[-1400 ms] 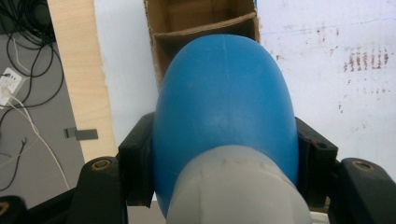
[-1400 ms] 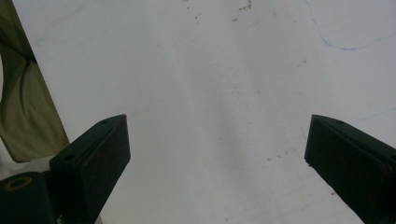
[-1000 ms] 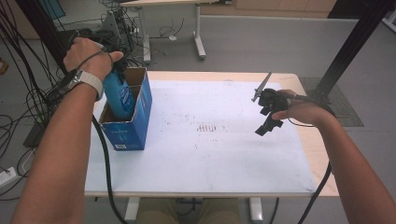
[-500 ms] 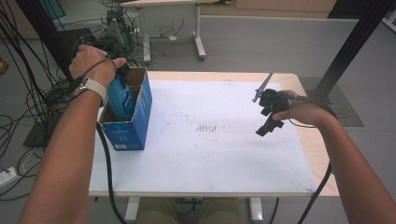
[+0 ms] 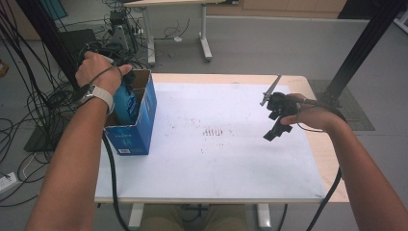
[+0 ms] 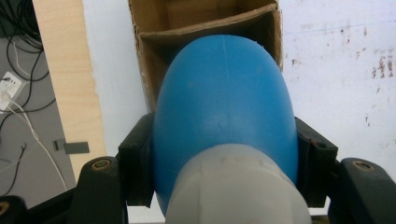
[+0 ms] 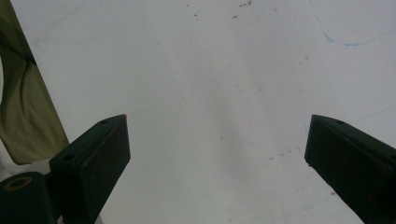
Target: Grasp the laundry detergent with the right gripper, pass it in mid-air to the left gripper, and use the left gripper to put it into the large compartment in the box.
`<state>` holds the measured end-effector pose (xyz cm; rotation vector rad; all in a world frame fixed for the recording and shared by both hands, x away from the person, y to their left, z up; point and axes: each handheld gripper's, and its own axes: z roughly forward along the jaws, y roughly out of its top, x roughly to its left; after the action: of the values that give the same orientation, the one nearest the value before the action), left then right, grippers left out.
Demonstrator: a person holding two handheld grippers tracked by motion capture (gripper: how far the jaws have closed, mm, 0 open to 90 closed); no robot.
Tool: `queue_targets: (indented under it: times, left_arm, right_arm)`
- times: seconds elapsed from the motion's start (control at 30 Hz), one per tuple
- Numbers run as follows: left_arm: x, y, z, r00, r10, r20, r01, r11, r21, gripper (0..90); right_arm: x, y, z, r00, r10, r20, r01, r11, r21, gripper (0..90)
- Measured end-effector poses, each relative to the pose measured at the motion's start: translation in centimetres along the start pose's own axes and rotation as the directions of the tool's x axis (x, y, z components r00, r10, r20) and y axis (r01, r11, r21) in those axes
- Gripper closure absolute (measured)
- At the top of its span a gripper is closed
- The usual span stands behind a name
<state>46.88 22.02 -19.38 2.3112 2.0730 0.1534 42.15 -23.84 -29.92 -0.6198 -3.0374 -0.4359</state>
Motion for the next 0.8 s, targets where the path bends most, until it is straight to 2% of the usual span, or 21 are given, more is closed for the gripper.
queue_targets:
  times: [0.8]
  left_arm:
    - [0.2,0.0,2.4,1.0,-0.005,-0.003,0.005,1.0,0.002,37.6]
  right_arm:
    - [-0.2,0.0,0.7,1.0,0.005,-0.009,-0.005,1.0,0.01,6.6]
